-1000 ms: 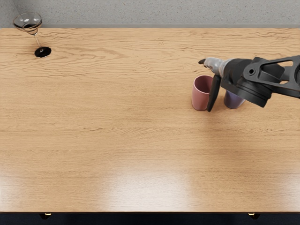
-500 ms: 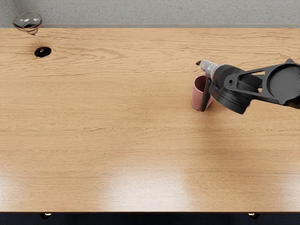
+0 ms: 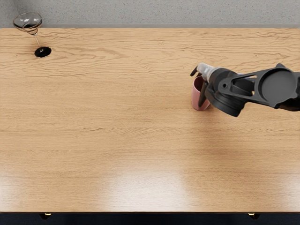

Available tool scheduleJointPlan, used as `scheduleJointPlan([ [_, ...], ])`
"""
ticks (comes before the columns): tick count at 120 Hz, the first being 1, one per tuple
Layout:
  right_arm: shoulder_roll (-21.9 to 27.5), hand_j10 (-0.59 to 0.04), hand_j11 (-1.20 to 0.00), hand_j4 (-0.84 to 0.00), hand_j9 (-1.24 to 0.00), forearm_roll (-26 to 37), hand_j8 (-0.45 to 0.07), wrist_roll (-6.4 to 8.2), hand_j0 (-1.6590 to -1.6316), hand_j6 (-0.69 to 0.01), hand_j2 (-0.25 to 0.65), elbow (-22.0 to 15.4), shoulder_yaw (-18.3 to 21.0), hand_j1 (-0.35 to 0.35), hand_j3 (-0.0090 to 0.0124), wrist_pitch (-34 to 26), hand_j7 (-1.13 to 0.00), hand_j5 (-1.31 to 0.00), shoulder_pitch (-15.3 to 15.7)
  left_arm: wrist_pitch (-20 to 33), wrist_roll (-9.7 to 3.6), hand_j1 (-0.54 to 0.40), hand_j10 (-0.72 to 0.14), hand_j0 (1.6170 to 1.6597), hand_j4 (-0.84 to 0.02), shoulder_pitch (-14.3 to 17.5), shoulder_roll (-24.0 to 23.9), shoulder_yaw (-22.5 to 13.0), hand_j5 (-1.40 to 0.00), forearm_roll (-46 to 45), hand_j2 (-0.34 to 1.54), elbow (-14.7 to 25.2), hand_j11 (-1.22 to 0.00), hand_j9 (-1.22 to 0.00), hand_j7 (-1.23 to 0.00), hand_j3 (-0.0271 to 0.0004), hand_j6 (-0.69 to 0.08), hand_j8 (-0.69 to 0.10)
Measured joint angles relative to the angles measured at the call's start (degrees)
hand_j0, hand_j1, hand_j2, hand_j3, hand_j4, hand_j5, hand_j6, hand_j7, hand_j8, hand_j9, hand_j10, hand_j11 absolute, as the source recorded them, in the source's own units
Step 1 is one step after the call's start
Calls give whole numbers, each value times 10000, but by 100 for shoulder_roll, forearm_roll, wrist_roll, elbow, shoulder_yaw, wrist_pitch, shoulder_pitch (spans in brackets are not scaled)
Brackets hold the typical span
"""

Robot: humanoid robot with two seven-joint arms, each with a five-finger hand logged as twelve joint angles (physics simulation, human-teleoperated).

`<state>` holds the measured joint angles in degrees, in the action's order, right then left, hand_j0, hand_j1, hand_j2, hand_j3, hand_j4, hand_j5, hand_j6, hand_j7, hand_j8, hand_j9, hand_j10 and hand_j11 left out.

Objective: Pick up cup and place in cup with right hand

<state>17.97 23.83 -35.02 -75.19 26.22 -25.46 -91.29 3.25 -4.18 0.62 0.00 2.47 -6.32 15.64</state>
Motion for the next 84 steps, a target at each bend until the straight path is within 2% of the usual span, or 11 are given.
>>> scheduleJointPlan([
  [7,-15,-919,-4213,-3558,-4162,-1,-2317,0,-16579,-2660,-612,15,-8,360,-9,4,-4221,-3941,16,0,0,3444,-38,16581,-38,4,0,-1,-50,0,6,0,-50,-50,-50,0,-38,-38],
  [12,-22,-581,-4762,-3922,-4702,-11,-1996,0,-16581,-1969,-725,22,-11,876,10,5,-4749,-4490,24,0,0,3445,-39,16581,-39,0,0,-1,-49,-1,5,0,-49,-49,-49,0,-39,-39],
  [16,-25,-740,-5048,-4222,-4958,-15,-1773,0,-16576,-2507,-775,26,-13,1199,-28,1,-5100,-4780,27,0,0,3445,-39,16580,-39,0,0,-2,-48,-1,5,0,-48,-48,-48,1,-39,-39],
  [18,-25,-1100,-5191,-4347,-5073,-12,-1942,0,-16575,-2800,-797,28,-14,1341,-9,2,-5255,-4920,28,0,0,3445,-39,16580,-39,0,0,-2,-48,-1,5,0,-48,-48,-48,1,-39,-39],
  [23,-24,-1978,-5492,-4607,-5354,-5,-2160,0,-16569,-3104,-596,51,-15,1548,-14,6,-5592,-5226,30,0,-1,3445,-39,16580,-39,2,0,-2,-48,-1,5,0,-48,-48,-48,1,-39,-39],
  [26,-20,-2260,-5713,-4672,-5563,-10,-2469,3,-16567,-3343,-174,74,-18,1517,7,14,-5764,-5458,30,0,-1,3445,-39,16580,-39,4,0,-2,-48,-1,5,0,-49,-49,-49,1,-39,-39],
  [28,-15,-2480,-5827,-4723,-5681,-15,-2558,4,-16563,-3455,34,87,-24,1452,-9,21,-5866,-5592,30,0,-2,3445,-39,16580,-39,1,0,-1,-49,-1,5,0,-49,-49,-49,1,-39,-39],
  [37,43,-2784,-6030,-4706,-5933,-69,-2313,3,-16544,-4064,-60,125,-115,986,-13,59,-6023,-5905,12,0,0,3445,-38,16581,-39,0,0,-1,-49,0,5,0,-49,-49,-49,0,-38,-38],
  [46,146,-2846,-6229,-4808,-6152,-99,-2595,0,-16536,-4272,-306,143,-289,722,-1,168,-6198,-6118,-5,0,0,3445,-38,16581,-39,0,0,-1,-49,0,5,0,-49,-49,-49,0,-38,-38],
  [66,545,-2652,-6721,-4961,-6765,-133,-2428,0,-16527,-4103,-384,155,-785,739,-1,605,-6614,-6746,-89,0,1,3445,-38,16581,-38,4,0,0,-49,0,6,0,-49,-49,-49,0,-38,-38],
  [84,901,-2471,-6895,-4993,-7004,-213,-2189,-2,-16526,-3926,-355,156,-1056,830,-3,1042,-6786,-7055,-505,0,2,3445,-38,16581,-39,1,0,0,-49,0,6,0,-49,-49,-49,0,-38,-38],
])
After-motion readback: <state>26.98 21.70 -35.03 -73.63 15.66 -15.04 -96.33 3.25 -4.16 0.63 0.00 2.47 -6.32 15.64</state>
